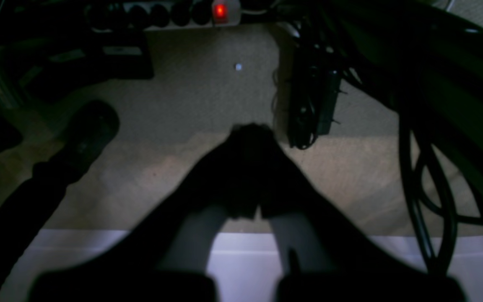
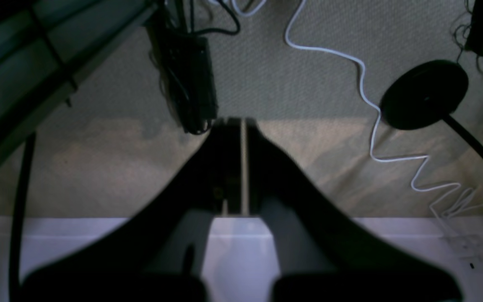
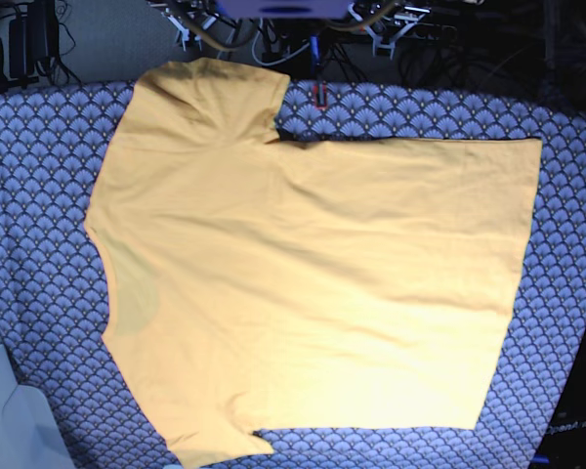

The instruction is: Fold the T-shirt properly

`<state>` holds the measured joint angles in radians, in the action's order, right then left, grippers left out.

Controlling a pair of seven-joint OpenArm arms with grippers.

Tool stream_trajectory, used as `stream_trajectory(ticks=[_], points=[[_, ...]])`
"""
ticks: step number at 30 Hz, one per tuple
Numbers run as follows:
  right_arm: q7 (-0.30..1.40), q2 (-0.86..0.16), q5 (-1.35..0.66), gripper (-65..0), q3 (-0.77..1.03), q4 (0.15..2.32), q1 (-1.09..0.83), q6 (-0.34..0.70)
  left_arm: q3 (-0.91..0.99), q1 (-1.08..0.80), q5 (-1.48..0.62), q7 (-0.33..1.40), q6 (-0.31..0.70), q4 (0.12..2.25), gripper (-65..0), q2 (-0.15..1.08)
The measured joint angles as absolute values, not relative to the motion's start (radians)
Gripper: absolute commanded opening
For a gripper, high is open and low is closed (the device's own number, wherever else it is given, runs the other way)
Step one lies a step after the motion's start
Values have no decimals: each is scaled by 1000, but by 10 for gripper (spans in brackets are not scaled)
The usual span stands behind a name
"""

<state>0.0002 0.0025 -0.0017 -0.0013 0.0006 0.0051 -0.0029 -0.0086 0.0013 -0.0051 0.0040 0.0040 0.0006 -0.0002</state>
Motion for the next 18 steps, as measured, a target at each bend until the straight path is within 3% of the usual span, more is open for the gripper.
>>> stream_trajectory(ticks=[18], points=[[-29,-13,-9,-650,0,1,-21,1,-9,0,-6,4,4,1,-650,2]])
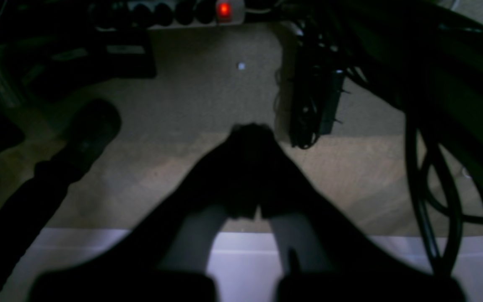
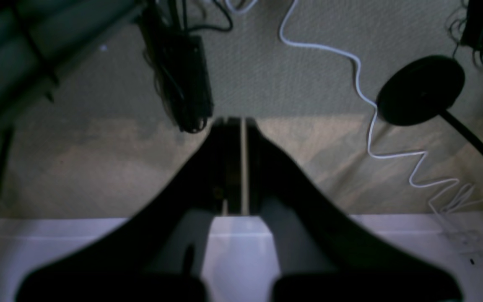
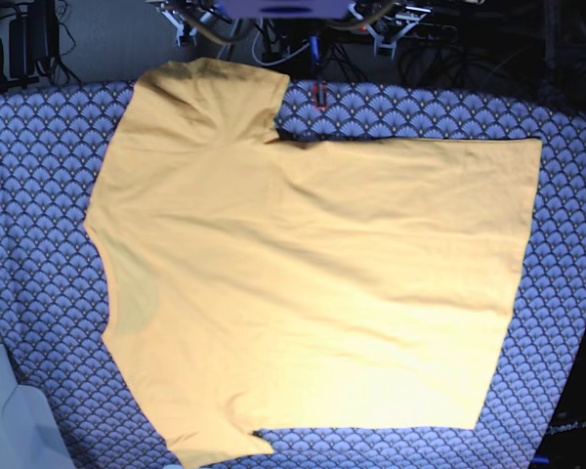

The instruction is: Fold the T-shirt properly

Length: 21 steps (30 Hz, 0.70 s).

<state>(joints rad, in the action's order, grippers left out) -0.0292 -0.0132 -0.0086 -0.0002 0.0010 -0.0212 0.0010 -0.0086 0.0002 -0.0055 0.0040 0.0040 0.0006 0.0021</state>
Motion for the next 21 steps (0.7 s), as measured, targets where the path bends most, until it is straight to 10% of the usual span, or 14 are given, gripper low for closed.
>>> stream_trajectory(ticks=[21], points=[[-476,-14,-9,-650,-4,2,-215,1,-11,-124,-4,-146,11,6,-650,5]])
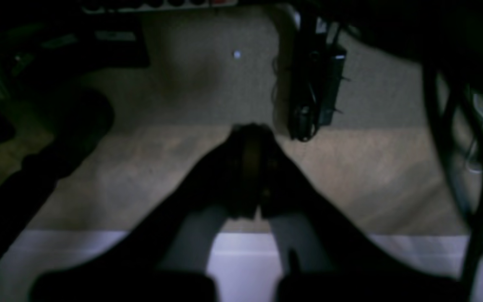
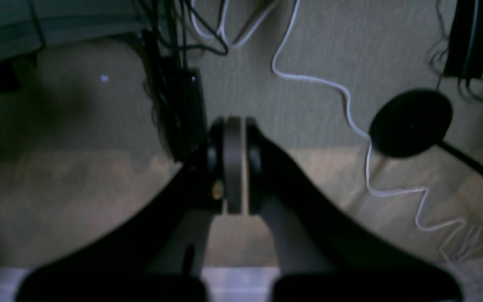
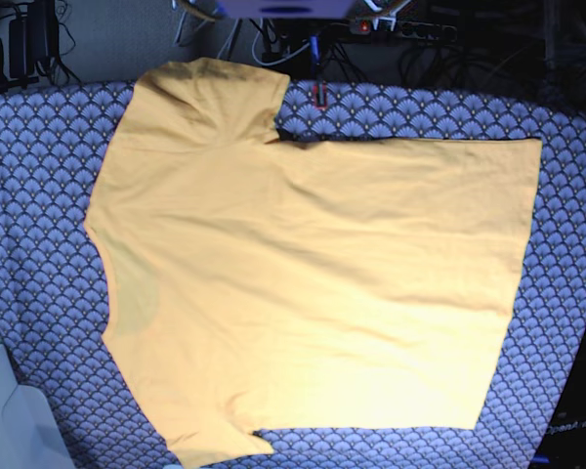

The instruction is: Fold the T-shirt properly

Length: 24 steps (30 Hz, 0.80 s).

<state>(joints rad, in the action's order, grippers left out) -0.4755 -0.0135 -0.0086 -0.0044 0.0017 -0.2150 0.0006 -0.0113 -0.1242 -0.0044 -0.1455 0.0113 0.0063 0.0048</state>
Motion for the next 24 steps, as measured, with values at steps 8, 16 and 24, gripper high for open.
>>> stream_trajectory(ticks=[8,16,24], points=[[-771,-46,-5,-650,-3,3,-340,4,-8,-225,-10,-419,143,2,-650,43],[-1118,-84,-8,-650,0,3,-457,4,-7,-360,-162,-745,261,2,-650,58],[-1338,-82,-36,-650,-4,21,-583,4,-7,-464,-190,-987,352,4,-650,61]])
